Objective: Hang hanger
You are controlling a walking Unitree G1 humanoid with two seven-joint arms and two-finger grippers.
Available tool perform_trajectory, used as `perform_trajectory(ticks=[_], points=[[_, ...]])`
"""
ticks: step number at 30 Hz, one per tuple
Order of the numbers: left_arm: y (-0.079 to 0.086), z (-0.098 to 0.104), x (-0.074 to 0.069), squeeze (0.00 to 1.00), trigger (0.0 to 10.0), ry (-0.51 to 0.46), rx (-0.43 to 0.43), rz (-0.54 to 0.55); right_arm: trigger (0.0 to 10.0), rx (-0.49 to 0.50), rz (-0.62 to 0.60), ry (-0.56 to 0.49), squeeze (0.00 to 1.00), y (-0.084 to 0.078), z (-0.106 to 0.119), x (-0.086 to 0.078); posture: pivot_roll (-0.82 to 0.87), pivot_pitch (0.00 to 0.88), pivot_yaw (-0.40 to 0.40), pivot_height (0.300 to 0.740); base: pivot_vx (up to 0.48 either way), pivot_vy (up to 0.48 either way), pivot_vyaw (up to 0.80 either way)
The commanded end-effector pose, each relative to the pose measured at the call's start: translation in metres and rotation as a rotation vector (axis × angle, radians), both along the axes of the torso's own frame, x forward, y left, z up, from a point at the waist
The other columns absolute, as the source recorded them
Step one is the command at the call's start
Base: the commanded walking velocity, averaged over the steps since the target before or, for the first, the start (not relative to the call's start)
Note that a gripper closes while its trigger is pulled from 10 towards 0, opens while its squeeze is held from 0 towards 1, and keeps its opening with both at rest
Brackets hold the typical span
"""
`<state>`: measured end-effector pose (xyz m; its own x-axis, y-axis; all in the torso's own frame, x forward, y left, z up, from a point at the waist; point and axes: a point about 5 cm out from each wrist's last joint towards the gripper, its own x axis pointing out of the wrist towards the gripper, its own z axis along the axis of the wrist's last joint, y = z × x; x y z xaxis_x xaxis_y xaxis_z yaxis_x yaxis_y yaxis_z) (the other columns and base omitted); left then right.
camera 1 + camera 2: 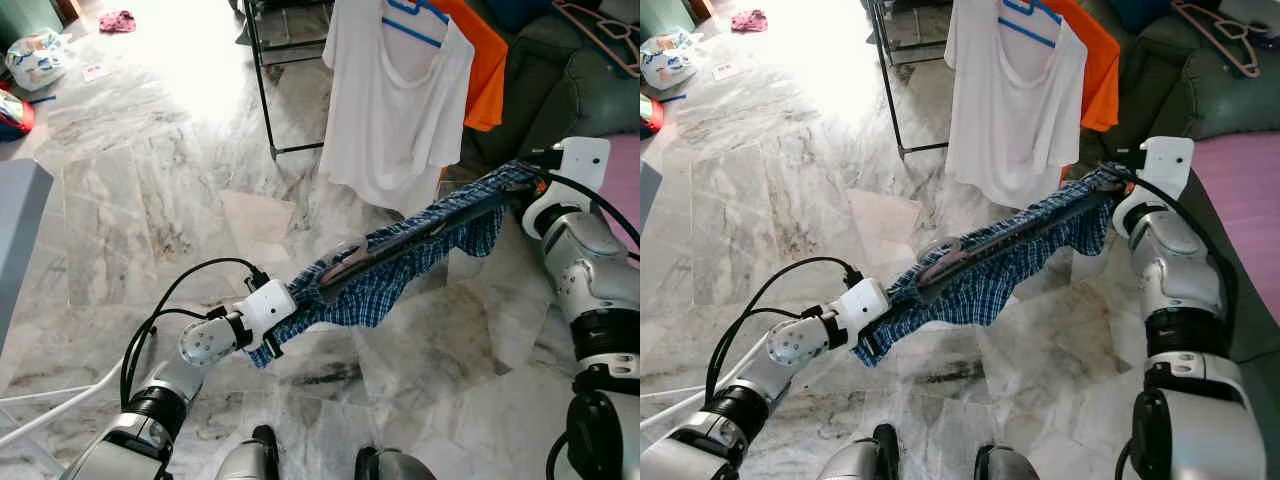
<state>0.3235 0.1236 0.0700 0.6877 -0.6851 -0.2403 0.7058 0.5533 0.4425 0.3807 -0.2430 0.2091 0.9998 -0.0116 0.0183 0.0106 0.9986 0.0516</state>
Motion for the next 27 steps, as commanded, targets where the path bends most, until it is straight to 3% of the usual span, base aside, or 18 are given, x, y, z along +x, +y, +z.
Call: perform_trajectory(ticks=[1,4,8,14,27], points=[[0.0,-0.011,-0.005,0.0,0.0,0.037,0.013,0.023,0.0,0.013,0.002,-0.003,0.0,0.005,0.0,-0.001,0.01,0.267,0.025,0.74,0.0,0.0,0.0],[-0.005,-0.011,-0.005,0.0,0.0,0.036,0.004,0.021,0.0,0.025,0.021,-0.001,0.0,0.014,-0.001,0.0,0.01,0.267,0.025,0.74,0.0,0.0,0.0],[-0.019,-0.013,-0.008,0.0,0.0,0.039,-0.027,0.007,0.0,0.062,0.085,0.007,0.0,0.043,-0.005,0.003,0.02,0.267,0.024,0.74,0.0,0.0,0.0],[-0.033,-0.016,-0.01,0.0,0.0,0.054,-0.054,0.014,0.0,0.068,0.171,0.039,0.0,0.072,-0.014,-0.002,0.02,0.266,0.021,0.74,0.0,0.0,0.0],[-0.042,-0.012,-0.005,0.0,0.2,0.051,-0.07,0.058,0.0,0.04,0.311,0.121,0.0,0.115,-0.039,-0.021,0.01,0.266,0.02,0.74,0.0,0.0,0.0]])
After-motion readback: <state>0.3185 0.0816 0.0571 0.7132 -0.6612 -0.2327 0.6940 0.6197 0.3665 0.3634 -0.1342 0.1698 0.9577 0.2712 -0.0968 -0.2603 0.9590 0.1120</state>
